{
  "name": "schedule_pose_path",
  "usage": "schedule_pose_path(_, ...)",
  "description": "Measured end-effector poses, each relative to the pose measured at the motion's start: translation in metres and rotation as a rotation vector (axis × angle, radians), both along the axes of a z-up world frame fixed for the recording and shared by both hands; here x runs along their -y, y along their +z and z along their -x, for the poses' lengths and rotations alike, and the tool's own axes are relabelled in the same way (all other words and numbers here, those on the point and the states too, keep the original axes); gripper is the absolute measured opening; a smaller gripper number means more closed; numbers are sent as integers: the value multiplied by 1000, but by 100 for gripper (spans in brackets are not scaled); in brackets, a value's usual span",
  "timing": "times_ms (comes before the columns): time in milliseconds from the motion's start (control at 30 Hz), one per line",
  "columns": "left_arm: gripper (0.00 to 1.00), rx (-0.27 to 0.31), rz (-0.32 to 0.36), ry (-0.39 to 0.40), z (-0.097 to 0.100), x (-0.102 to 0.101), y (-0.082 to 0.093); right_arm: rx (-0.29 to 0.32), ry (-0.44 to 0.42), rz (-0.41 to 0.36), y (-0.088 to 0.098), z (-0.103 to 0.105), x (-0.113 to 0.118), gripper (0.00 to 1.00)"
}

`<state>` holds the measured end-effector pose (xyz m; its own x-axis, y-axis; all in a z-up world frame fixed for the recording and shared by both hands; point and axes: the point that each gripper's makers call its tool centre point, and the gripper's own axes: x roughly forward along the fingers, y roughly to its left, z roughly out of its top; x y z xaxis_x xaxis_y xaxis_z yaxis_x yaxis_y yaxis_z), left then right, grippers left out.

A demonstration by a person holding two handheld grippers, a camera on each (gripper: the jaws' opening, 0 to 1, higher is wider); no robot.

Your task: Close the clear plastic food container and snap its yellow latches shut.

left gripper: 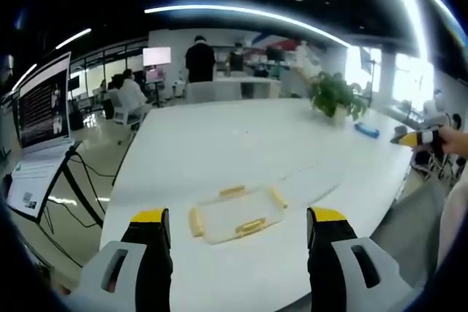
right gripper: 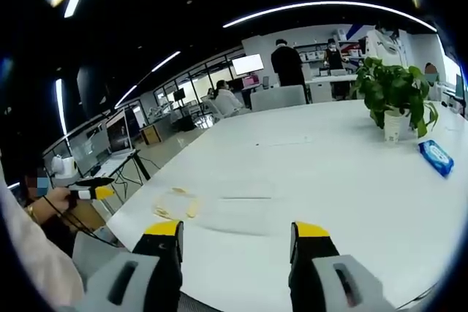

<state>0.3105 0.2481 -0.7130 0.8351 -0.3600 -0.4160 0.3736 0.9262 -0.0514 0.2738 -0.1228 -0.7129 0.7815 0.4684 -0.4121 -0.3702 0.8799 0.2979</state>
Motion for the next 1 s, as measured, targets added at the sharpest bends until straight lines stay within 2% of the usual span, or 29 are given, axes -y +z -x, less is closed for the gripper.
schedule_pose_path(1000, 75, -12, 2, 3, -3, -3, -5, -9, 9, 11, -2, -2, -2, 57)
